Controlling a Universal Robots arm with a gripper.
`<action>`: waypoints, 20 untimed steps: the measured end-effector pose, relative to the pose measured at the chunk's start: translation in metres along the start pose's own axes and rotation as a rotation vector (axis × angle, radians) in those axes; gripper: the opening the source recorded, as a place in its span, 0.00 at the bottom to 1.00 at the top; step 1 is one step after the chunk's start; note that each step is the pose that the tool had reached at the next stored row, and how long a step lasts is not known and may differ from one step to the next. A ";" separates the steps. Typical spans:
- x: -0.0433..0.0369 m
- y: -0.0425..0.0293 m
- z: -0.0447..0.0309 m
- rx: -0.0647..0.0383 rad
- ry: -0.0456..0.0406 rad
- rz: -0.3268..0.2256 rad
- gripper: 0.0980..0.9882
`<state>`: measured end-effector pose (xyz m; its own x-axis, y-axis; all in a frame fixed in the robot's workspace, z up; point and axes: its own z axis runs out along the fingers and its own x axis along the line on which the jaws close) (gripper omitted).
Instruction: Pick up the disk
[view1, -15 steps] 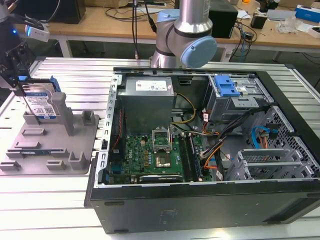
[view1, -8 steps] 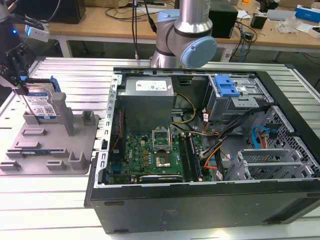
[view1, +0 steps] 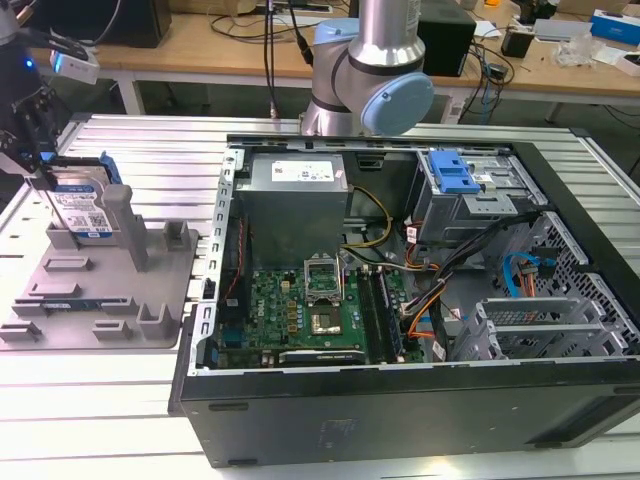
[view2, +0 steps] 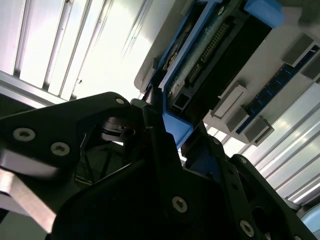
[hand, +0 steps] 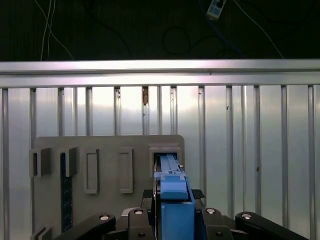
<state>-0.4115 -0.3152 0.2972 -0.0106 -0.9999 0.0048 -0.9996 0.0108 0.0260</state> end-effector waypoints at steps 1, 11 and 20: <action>0.0000 0.0000 0.0001 0.000 0.0000 0.000 0.33; 0.0000 0.0000 0.0009 0.000 0.0000 0.000 0.30; 0.0004 0.0008 -0.0309 0.000 -0.0002 0.000 0.30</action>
<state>-0.4116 -0.3155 0.3281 -0.0108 -0.9999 0.0046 -0.9996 0.0109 0.0259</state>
